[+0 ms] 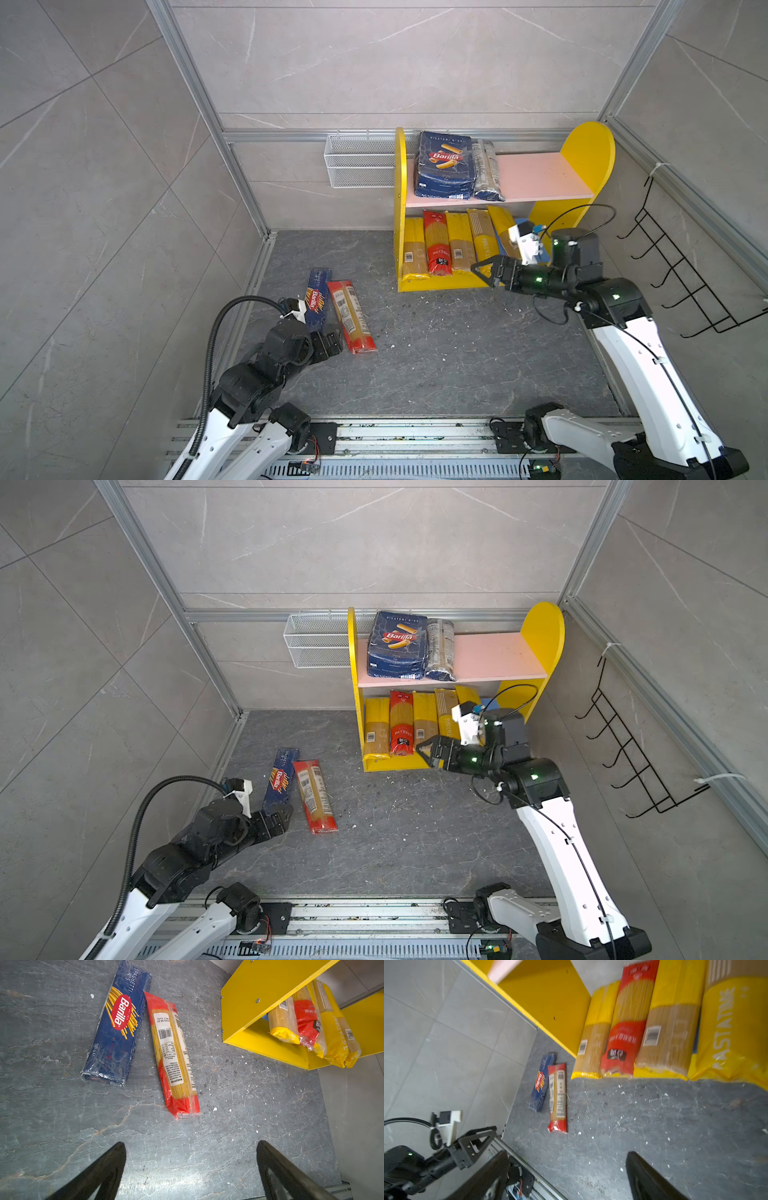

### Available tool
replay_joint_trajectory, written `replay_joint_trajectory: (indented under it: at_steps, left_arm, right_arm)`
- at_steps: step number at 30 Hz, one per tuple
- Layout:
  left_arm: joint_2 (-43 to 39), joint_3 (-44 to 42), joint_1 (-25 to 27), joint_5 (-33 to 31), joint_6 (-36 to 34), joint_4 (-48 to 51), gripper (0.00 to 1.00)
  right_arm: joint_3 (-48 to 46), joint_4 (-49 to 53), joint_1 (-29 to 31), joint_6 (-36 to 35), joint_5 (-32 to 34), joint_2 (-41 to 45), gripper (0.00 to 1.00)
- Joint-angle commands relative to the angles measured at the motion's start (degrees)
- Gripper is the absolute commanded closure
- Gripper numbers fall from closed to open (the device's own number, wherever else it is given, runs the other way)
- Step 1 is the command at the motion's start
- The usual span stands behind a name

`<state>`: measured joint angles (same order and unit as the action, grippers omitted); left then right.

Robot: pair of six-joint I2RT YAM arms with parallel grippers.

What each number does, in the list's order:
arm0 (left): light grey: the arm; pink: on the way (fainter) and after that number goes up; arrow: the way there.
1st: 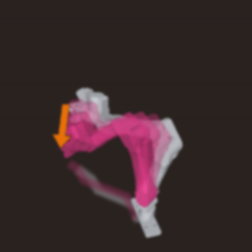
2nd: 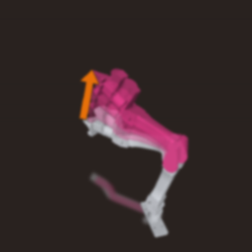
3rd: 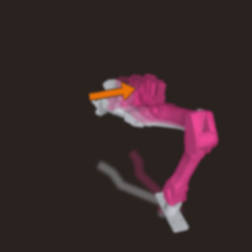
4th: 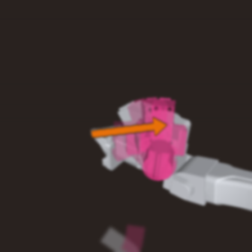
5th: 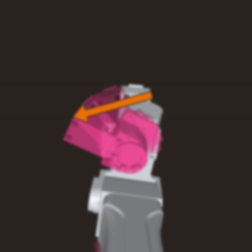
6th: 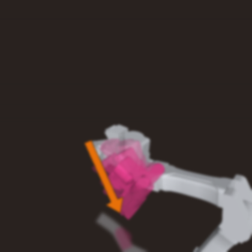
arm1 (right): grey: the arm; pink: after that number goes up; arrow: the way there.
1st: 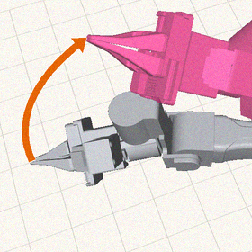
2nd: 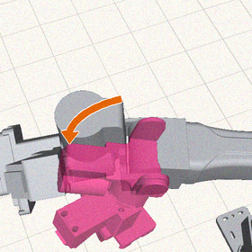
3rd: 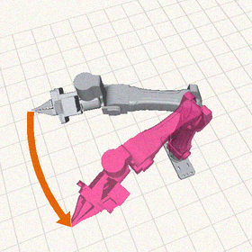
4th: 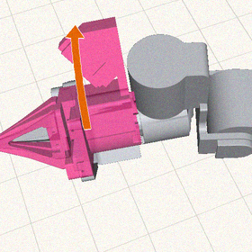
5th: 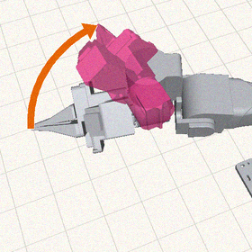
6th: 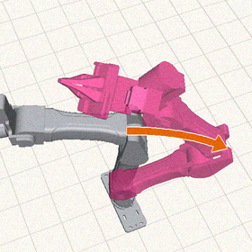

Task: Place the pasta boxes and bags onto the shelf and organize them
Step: 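Release the bag and lower the right gripper toward the red-ended bag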

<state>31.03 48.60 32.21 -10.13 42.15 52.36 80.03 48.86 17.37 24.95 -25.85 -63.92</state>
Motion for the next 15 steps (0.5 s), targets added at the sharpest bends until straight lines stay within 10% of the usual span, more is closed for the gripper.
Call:
replay_joint_trajectory:
  at_steps: [1, 15]
  left_arm:
    - [-2.05, -0.50, -0.30, -0.94, 1.43, 3.85, 0.00]
    - [0.79, -2.29, -0.31, -2.60, 2.04, 2.73, 0.00]
  right_arm:
    - [-6.51, -6.81, 5.17, 2.95, 3.12, 2.21, 0.10]
    - [-13.95, -21.29, 30.32, 4.58, 17.28, -16.19, 0.10]
